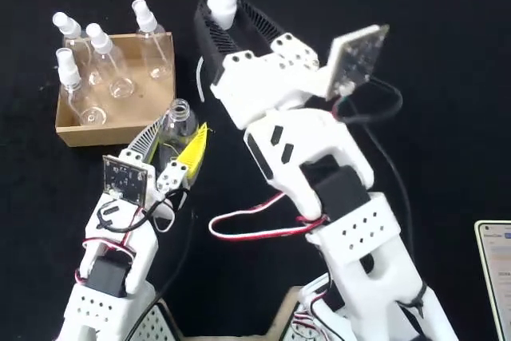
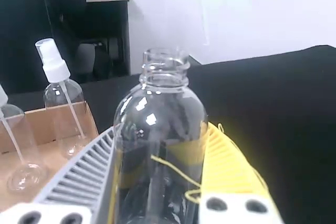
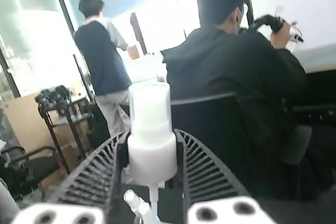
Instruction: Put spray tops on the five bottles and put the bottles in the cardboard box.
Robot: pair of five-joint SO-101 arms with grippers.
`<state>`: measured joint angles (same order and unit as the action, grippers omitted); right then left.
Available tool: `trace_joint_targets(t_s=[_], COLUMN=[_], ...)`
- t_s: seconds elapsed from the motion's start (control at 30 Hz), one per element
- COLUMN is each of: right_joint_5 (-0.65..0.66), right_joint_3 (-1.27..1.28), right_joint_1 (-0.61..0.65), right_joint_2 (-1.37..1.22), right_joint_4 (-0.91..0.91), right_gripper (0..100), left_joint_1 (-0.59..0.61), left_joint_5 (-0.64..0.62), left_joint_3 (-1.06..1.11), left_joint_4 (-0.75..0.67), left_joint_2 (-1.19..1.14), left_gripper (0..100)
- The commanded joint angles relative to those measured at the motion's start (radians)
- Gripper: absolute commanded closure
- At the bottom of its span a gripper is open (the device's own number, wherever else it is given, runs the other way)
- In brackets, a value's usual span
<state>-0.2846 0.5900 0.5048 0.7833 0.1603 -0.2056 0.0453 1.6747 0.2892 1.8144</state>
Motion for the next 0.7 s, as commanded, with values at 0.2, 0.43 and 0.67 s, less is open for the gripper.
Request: trace_joint_targets(t_s=[0.2,0.43,0.67], right_joint_5=[-0.008,-0.008,-0.002], right_joint_3=[0.030,0.058,0.136], right_joint_1=[0.072,0.081,0.081], right_joint_2=[0.102,0.102,0.105], right_joint_4=[-0.123,-0.123,-0.123], right_gripper=[97.7,97.7,97.7], left_joint_1=[-0.053,-0.053,-0.053], left_joint_5=[-0.011,-0.009,-0.009], left_joint_3=[0.024,0.024,0.024], left_joint_4=[-0.029,-0.029,-0.029], left_joint_2=[0.000,-0.002,0.005], left_gripper=[96,96,96])
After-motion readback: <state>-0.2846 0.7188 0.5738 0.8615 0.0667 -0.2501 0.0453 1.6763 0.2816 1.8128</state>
